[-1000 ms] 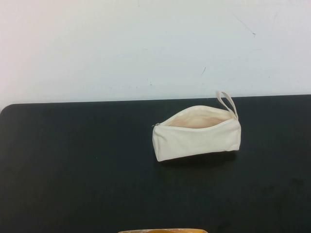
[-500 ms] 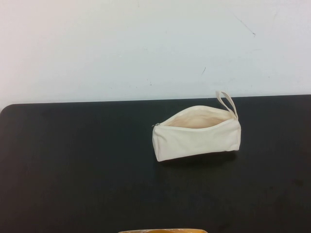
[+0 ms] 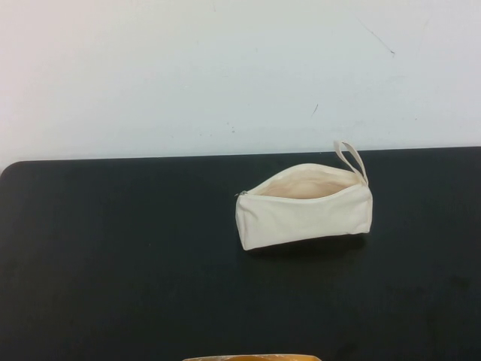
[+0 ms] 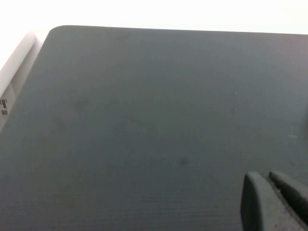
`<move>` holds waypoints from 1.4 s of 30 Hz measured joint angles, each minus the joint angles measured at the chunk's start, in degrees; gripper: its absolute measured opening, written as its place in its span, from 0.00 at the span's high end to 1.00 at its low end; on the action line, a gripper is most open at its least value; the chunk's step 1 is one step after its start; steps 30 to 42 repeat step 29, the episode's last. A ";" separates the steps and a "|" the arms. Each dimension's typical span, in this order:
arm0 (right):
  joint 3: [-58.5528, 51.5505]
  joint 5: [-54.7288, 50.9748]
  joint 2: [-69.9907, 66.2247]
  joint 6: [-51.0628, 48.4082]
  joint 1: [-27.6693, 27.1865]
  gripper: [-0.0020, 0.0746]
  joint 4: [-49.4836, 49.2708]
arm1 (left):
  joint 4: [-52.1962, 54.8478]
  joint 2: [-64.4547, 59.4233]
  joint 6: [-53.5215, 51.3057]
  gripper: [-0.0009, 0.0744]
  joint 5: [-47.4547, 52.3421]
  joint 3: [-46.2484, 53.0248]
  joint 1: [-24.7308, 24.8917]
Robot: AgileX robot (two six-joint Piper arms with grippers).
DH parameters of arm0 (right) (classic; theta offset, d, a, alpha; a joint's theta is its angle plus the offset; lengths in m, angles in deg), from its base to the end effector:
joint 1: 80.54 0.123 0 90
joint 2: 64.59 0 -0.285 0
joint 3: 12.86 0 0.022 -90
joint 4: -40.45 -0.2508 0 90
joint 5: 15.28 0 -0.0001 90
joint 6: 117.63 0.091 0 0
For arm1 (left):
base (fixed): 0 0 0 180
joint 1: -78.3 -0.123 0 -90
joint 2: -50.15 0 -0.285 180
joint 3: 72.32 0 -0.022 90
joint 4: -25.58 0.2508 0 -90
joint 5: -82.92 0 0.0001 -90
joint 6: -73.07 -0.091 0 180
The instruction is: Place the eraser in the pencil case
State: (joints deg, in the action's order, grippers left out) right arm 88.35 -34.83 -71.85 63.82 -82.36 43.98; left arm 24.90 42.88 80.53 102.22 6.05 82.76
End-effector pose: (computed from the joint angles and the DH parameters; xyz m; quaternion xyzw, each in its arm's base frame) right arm 0.0535 -0.0036 0.1737 0.0058 0.7963 -0.0277 0.6042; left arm 0.0534 -0.0045 0.1765 -0.0240 0.7927 -0.0682 0.6054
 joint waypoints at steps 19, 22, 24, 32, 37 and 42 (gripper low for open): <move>0.11 -0.70 0.00 0.00 -0.41 0.98 0.00 | 0.00 0.00 0.00 0.99 0.00 0.00 0.00; 0.11 -0.70 0.00 0.00 -0.41 0.98 0.00 | 0.00 0.00 0.00 0.99 0.00 0.00 0.00; 0.11 -0.75 0.00 0.00 -0.41 0.98 0.00 | 0.00 0.00 0.00 0.99 0.00 0.00 0.00; 0.19 -0.88 0.00 0.00 -0.41 0.98 0.00 | 0.00 0.00 0.00 0.99 0.00 0.00 0.00; 0.19 -0.88 0.00 0.00 -0.41 0.98 0.00 | 0.00 0.00 0.00 0.99 0.00 0.00 0.00; 0.19 -0.88 0.00 0.00 -0.41 0.98 0.00 | 0.00 0.00 0.00 0.99 0.00 0.00 0.00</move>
